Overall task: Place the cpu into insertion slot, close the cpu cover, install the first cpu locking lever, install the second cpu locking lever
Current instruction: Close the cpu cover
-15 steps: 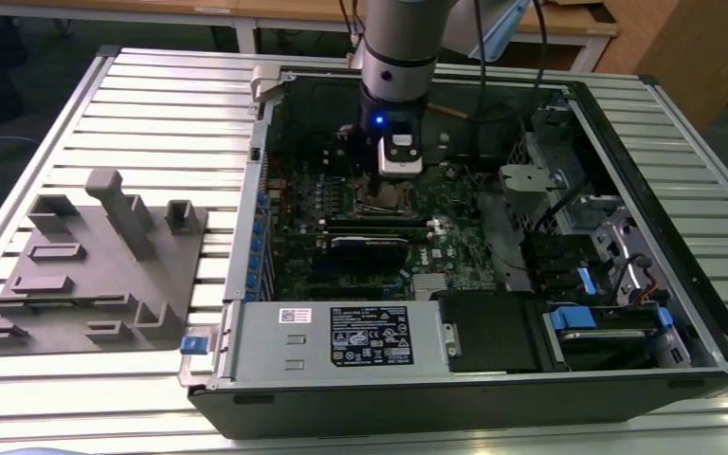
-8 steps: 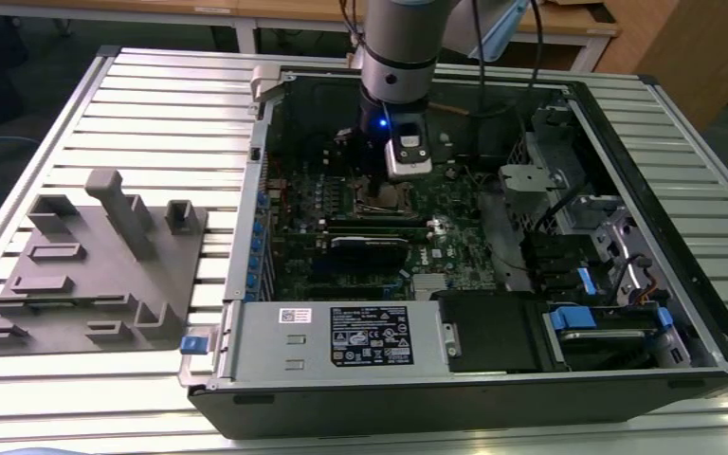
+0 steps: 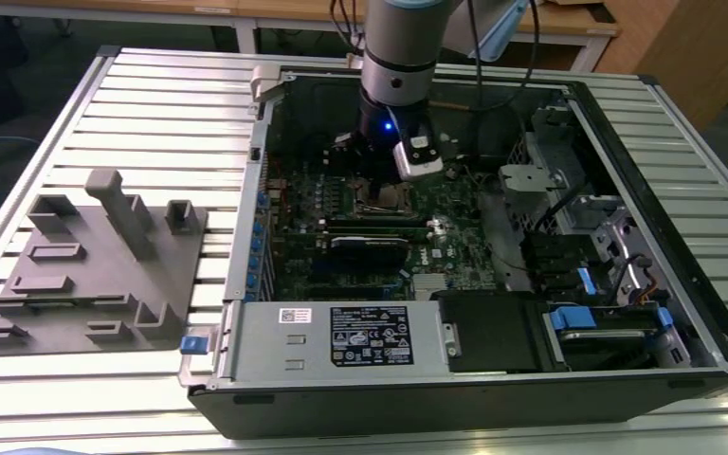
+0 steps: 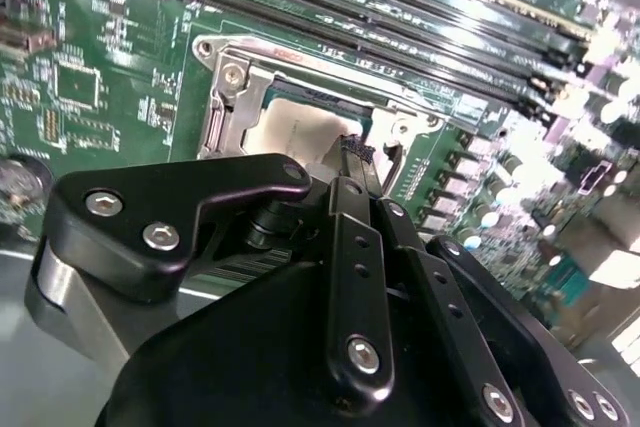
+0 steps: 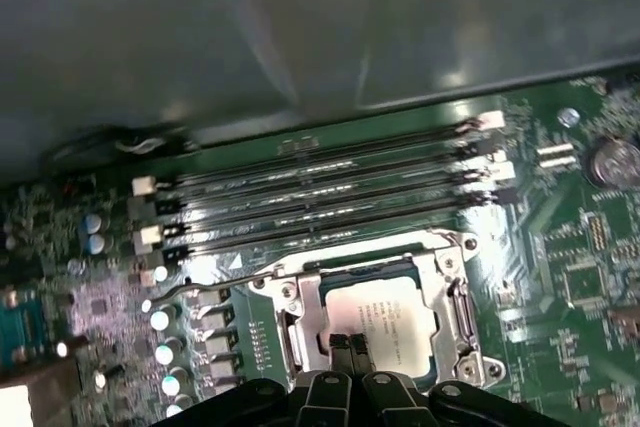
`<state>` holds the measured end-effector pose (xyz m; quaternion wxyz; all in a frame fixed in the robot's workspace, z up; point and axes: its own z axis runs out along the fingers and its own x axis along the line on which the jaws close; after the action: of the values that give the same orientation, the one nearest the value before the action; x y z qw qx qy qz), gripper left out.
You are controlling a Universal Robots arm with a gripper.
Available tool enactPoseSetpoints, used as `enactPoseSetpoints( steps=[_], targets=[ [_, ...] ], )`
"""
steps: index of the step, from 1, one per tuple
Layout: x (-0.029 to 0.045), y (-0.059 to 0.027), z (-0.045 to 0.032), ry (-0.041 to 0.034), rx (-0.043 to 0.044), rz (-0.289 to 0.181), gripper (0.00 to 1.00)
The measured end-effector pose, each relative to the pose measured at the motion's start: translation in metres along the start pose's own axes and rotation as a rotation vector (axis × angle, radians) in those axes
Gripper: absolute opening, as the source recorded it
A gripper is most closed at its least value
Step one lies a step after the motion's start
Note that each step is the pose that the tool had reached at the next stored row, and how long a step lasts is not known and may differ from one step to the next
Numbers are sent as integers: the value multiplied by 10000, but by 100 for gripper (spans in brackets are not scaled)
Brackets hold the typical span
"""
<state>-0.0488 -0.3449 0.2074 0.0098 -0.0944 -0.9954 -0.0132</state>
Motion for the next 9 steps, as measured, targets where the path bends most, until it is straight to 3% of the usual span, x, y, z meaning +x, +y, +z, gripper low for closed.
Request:
enactPoseSetpoints(
  steps=[3,9],
  targets=[
    [0,0,2,13,13,-469,10],
    [68,-13,5,-2,10,-586,10]
  ],
)
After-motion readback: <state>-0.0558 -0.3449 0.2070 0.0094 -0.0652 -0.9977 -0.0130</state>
